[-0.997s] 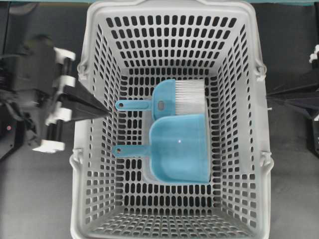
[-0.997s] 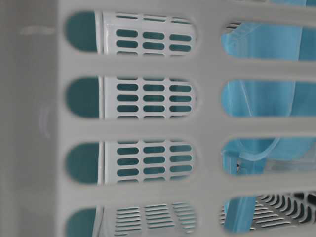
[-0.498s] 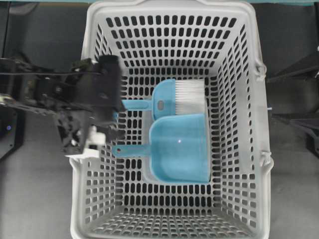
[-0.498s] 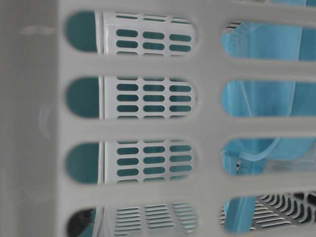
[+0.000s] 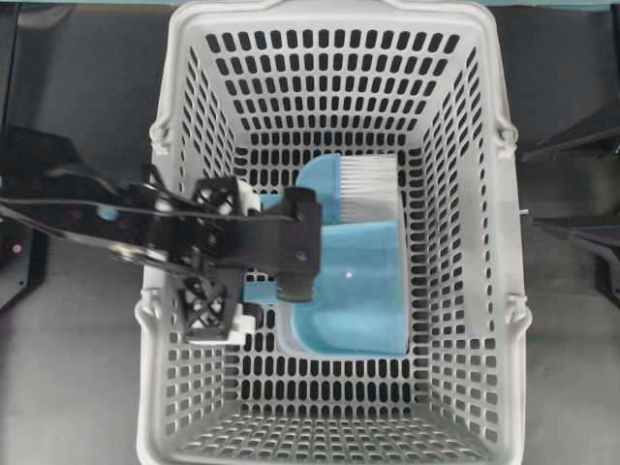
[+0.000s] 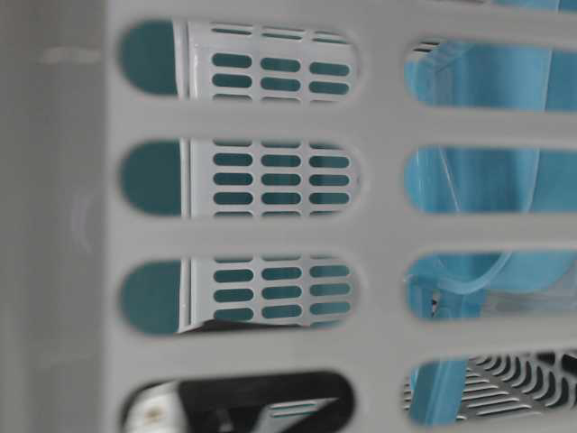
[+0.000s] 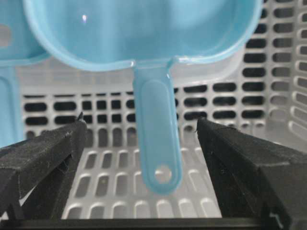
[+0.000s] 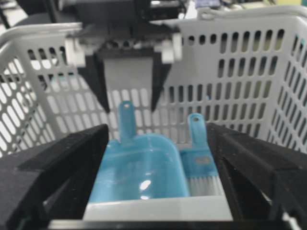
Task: Pick up the dustpan from the shopping basket with the left arm.
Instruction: 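Lower the open left gripper around the light-blue dustpan handle, then close the left gripper on the handle and lift the dustpan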
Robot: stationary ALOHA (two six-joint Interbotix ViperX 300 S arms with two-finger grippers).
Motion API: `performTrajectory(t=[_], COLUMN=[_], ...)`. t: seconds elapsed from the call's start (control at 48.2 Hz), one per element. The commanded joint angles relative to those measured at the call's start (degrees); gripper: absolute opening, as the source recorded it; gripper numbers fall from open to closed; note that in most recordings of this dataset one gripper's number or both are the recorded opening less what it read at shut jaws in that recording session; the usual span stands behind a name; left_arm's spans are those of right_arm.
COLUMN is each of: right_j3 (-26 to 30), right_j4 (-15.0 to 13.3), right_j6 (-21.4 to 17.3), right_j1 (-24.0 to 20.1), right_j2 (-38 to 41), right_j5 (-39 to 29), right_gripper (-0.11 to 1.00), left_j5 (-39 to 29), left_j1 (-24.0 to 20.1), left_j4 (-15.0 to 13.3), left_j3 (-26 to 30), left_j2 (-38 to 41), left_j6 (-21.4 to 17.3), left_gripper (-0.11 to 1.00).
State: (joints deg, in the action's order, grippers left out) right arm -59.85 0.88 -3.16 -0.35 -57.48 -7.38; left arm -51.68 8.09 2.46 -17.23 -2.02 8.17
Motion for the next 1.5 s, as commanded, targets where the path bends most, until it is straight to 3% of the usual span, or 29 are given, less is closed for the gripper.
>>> performTrajectory(t=[0.0, 0.291, 0.436, 0.519, 0.644, 0.664, 1.474], right_j3=[0.97, 0.44, 0.0, -0.26, -0.62, -0.7, -1.58], right_j4=[0.26, 0.26, 0.26, 0.26, 0.26, 0.26, 0.26], right_j6=[-0.09, -0.09, -0.09, -0.09, -0.18, -0.18, -0.18], right_j1=[-0.09, -0.09, -0.09, -0.09, -0.18, -0.18, -0.26], right_j2=[0.18, 0.0, 0.0, -0.09, -0.26, -0.35, -2.99], right_j5=[0.7, 0.79, 0.79, 0.79, 1.49, 1.49, 1.76], right_gripper=[0.78, 0.78, 0.78, 0.78, 0.78, 0.78, 0.78], left_j5=[0.18, 0.35, 0.7, 0.88, 0.97, 0.88, 0.53], left_j1=[0.62, 0.79, 0.79, 0.79, 0.79, 0.88, -1.67], left_j4=[0.18, 0.18, 0.18, 0.18, 0.18, 0.18, 0.18], left_j3=[1.14, 1.67, 1.85, 2.11, 3.08, 3.25, 6.86], left_j2=[1.76, 5.8, 6.15, 6.15, 5.63, 5.45, -13.27], left_j6=[0.53, 0.53, 0.88, 1.32, 1.93, 1.85, 1.41], left_gripper=[0.89, 0.88, 0.82, 0.66, 0.3, 0.29, 0.3])
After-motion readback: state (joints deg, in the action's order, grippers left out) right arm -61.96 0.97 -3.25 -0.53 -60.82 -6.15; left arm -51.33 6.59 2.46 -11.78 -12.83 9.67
